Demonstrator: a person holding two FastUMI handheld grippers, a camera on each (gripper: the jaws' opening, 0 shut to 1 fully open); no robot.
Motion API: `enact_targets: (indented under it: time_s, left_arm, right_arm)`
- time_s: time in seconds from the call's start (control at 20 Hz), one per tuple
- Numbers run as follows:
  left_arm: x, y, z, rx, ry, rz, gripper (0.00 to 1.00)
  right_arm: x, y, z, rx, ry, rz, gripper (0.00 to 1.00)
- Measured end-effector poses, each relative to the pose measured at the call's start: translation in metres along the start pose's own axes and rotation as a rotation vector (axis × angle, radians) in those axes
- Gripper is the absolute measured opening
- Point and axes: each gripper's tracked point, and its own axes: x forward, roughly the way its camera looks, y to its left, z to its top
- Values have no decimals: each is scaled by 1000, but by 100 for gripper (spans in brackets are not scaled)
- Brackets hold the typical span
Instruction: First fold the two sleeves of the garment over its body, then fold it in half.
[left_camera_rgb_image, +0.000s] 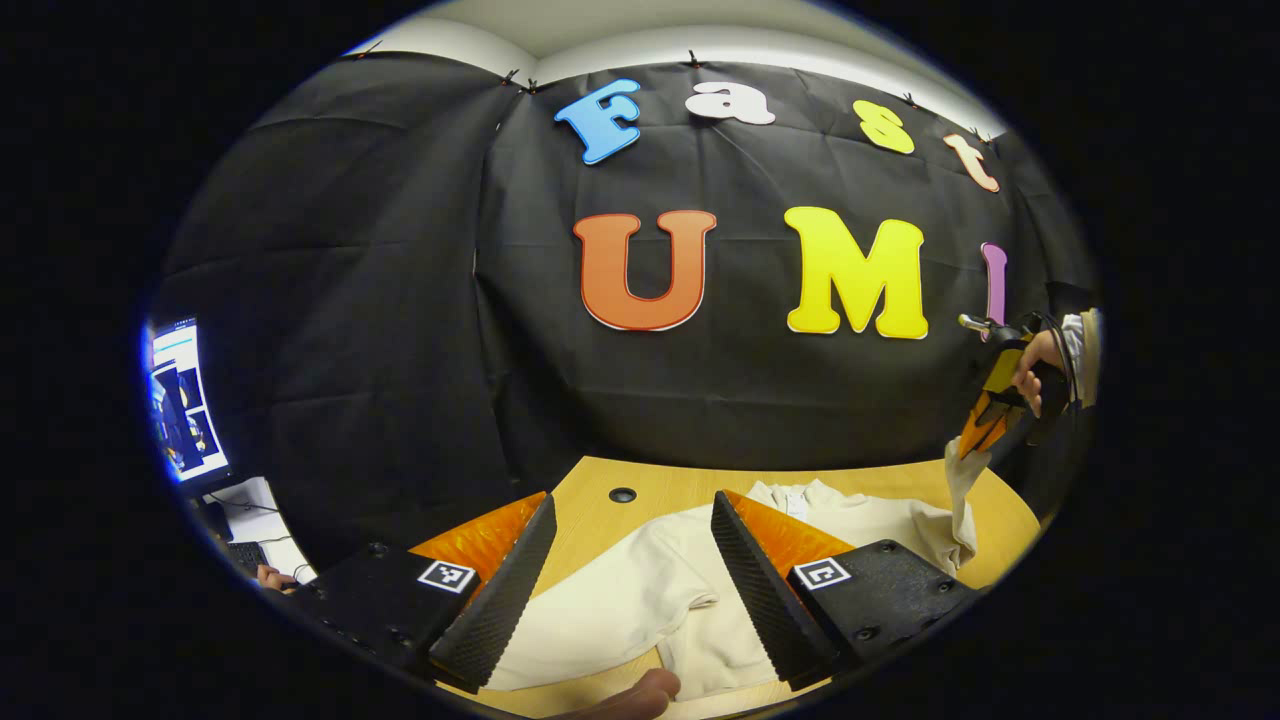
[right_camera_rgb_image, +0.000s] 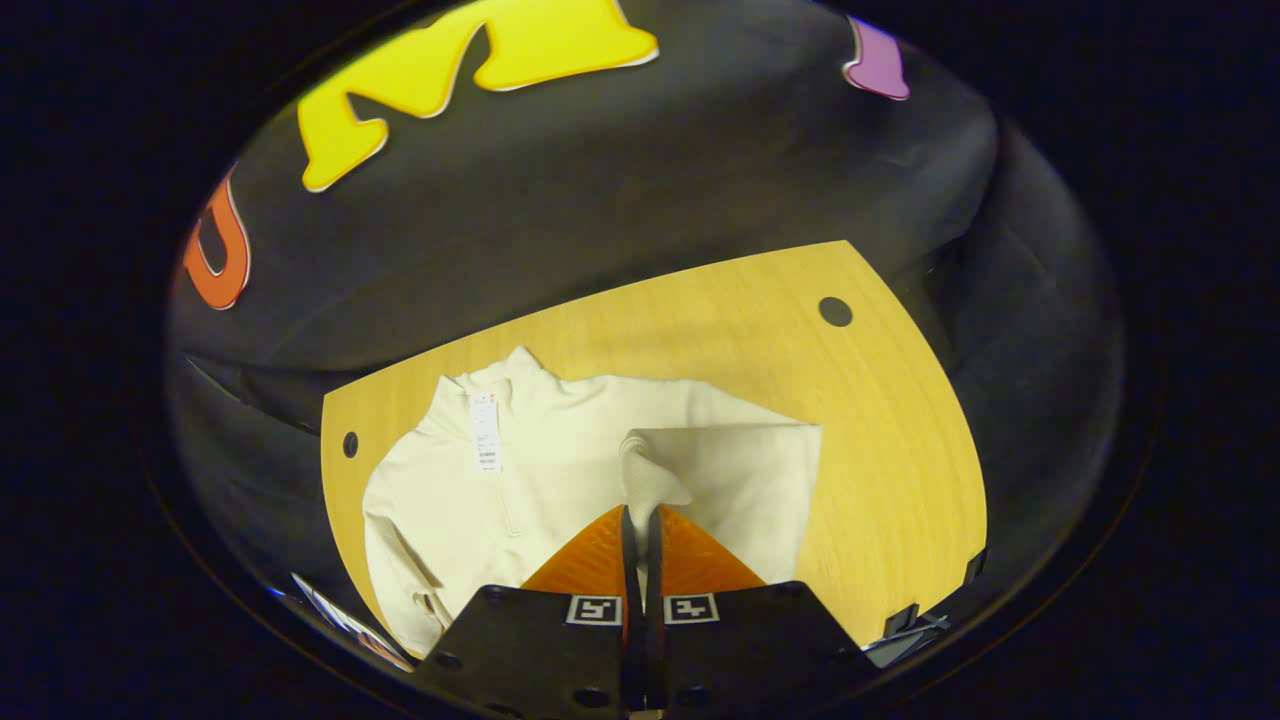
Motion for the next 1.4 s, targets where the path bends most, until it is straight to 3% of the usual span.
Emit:
enact_targets:
  time_s: [0.5, 0.7, 0.9, 1.2, 1.35, 1.4]
  left_arm:
    - [-8, 28, -12, 23, 6, -39, 99]
    - [-14, 44, -23, 10, 18, -60, 99]
    - [-18, 56, -33, 16, 31, -73, 99]
    - [-26, 78, -56, -25, 84, -26, 99]
    - [-35, 86, -62, -19, 95, -7, 99]
    - [-37, 88, -64, -10, 98, 3, 99]
  right_arm:
    - [35, 195, -53, -237, 48, 123, 0]
    - [53, 264, -86, -259, 102, 173, 1]
    - [83, 304, -117, -302, 129, 160, 0]
    - [121, 317, -148, -314, 177, 95, 1]
    - [127, 319, -155, -320, 187, 103, 5]
    - [125, 326, -159, -319, 190, 137, 9]
